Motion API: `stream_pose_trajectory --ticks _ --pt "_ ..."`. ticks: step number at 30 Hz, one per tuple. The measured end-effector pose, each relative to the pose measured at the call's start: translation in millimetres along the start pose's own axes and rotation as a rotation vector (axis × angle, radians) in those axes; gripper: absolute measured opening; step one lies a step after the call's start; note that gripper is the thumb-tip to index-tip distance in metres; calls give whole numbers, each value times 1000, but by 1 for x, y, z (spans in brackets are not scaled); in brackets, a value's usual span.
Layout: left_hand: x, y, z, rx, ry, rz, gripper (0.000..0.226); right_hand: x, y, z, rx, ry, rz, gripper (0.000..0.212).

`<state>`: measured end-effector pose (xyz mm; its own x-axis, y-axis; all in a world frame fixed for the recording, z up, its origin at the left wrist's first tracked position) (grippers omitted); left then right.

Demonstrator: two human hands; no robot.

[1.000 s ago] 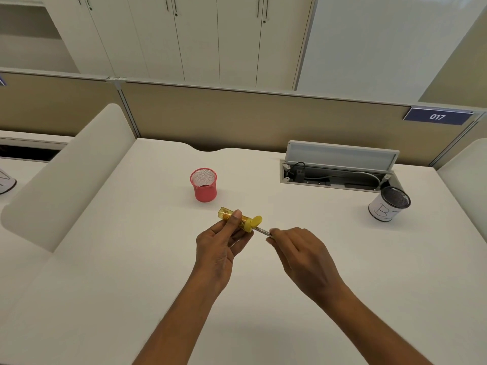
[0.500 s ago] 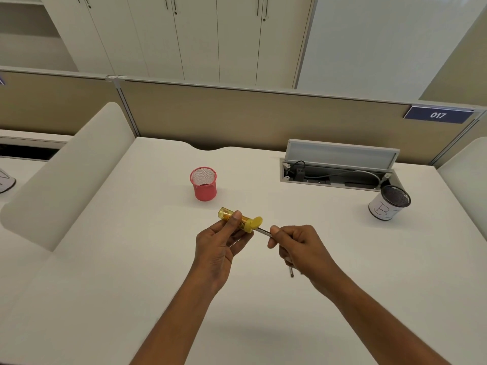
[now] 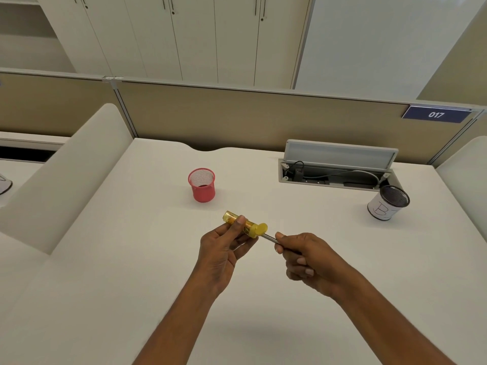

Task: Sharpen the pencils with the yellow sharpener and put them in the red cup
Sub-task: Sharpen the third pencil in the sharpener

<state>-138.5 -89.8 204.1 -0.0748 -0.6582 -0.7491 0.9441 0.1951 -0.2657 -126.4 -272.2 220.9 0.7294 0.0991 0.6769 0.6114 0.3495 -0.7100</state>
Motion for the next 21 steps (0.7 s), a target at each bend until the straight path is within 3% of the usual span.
stream_pose_trajectory --ticks 6,10,21 --pt "-4 2 1 -5 -33 -8 30 -8 1 3 99 256 155 37" --pt "-6 5 -4 -49 -43 -3 34 -8 2 -1 83 171 113 34" --pt "-5 9 -9 -151 -70 0 19 -17 12 -22 -50 -6 -102 34"
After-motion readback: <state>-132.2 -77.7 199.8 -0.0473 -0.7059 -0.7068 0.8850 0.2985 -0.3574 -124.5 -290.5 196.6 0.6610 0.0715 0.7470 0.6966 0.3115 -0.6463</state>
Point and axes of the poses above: each hand's wrist, its own y-axis towards the middle knuckle, its own z-axis out of the palm, x = y × z, the point moved 3 cm from there along y, towards the middle knuckle, and after that the axes turned 11 degrees about z, right-handed, at the moved point
